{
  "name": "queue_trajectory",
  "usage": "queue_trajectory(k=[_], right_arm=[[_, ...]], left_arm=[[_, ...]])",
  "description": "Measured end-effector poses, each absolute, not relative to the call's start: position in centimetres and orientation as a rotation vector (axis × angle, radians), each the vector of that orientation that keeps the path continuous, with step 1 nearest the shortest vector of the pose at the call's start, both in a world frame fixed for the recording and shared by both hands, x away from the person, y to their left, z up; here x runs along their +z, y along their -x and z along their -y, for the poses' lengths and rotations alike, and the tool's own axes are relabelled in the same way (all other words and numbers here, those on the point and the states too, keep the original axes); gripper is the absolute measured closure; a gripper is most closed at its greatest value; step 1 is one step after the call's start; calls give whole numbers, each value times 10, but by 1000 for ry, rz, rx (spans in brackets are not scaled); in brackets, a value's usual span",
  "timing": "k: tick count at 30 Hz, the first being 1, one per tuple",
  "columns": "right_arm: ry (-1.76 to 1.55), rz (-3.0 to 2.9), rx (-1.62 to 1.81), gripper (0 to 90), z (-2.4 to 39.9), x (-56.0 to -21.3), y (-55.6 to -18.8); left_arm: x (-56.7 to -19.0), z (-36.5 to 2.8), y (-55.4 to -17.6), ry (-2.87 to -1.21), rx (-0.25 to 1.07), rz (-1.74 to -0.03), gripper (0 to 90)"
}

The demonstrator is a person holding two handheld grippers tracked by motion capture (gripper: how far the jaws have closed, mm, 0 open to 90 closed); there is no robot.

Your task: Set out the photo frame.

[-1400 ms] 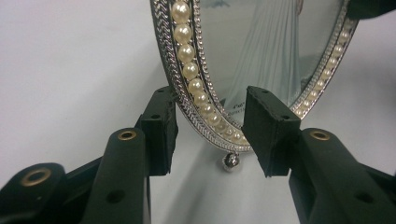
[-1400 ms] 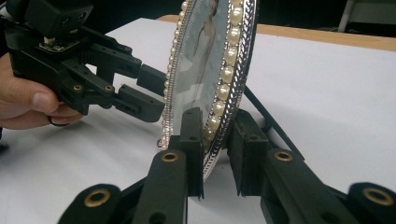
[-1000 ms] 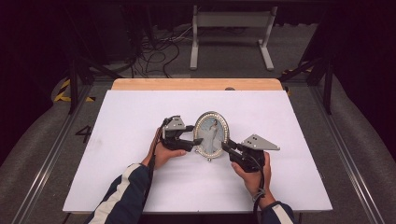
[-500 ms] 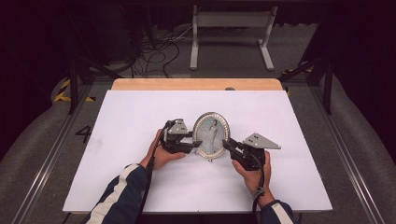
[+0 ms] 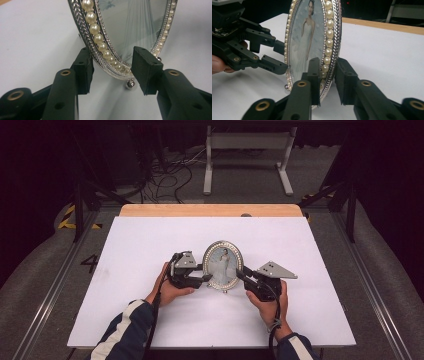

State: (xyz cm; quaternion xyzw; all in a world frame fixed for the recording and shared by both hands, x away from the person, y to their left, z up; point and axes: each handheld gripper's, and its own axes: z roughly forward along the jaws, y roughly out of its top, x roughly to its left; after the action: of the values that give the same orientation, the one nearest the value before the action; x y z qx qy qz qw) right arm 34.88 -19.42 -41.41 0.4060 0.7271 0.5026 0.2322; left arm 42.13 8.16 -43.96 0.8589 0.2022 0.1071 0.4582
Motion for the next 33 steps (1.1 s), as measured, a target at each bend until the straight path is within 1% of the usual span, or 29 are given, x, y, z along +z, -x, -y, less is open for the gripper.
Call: queue_trajectory(k=[4, 6, 7, 9, 11, 13, 14, 25, 33], right_arm=[[-1111, -1991, 1387, 688, 196, -412, -347], [-1108, -1988, 1391, 720, 198, -411, -345], [-1105, -1992, 1390, 752, 198, -410, -344], [-1098, -1992, 1378, 775, 197, -411, -344], [-1103, -1990, 1379, 778, 197, -411, -345], [-1107, -1992, 1378, 781, 198, -411, -345], [-1107, -1992, 1379, 781, 198, -411, -345], [-1117, -1982, 1392, 767, 194, -414, -351], [-1113, -1985, 1395, 765, 191, -415, -354]], left_arm=[[-436, -85, -423, -2065, 269, -515, 489], [-433, -87, -424, -2045, 261, -522, 487], [-432, -88, -424, -2036, 256, -522, 500], [-431, -87, -424, -2019, 244, -522, 548], [-431, -86, -424, -2031, 265, -522, 582], [-432, -88, -425, -2026, 263, -527, 641], [-431, -90, -425, -2029, 257, -519, 653], [-429, -97, -413, -2064, 286, -506, 675], [-430, -99, -409, -2059, 291, -522, 687]])
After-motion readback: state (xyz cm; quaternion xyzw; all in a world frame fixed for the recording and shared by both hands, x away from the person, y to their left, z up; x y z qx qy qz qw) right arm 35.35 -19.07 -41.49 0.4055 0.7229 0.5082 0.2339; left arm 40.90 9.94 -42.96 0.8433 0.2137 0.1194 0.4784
